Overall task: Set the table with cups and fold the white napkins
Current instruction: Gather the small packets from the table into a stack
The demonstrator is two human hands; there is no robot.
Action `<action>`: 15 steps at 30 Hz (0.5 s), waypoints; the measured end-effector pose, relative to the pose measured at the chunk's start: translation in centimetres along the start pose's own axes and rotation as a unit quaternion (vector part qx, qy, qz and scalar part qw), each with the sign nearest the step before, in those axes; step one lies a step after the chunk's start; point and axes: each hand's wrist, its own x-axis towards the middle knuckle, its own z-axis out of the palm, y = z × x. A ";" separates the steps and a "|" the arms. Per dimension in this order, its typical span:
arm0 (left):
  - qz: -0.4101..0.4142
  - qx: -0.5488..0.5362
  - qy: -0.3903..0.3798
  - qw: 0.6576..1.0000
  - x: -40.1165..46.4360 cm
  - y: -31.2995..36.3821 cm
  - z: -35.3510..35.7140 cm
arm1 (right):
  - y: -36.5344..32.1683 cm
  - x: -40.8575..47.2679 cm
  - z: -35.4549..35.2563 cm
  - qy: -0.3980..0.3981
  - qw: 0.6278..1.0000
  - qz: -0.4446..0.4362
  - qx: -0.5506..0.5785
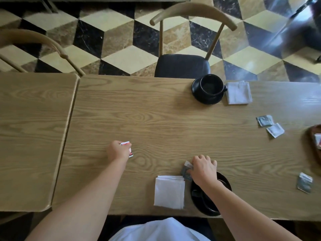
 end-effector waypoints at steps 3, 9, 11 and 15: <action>0.035 0.022 -0.010 0.999 -2.0 1.0 0.2 | -0.6 0.4 -0.3 -0.003 1.000 -0.014 0.023; 0.119 -0.063 -0.183 0.974 -7.4 6.6 1.4 | -0.7 0.1 -5.2 -0.009 0.944 -0.003 0.330; 0.136 -0.093 -0.265 0.950 -10.0 9.0 2.5 | -0.5 -0.5 -8.0 0.025 0.914 -0.007 0.405; 0.134 -0.114 -0.376 0.910 -15.9 12.7 5.0 | 0.9 -2.9 -13.2 0.039 0.842 -0.032 0.537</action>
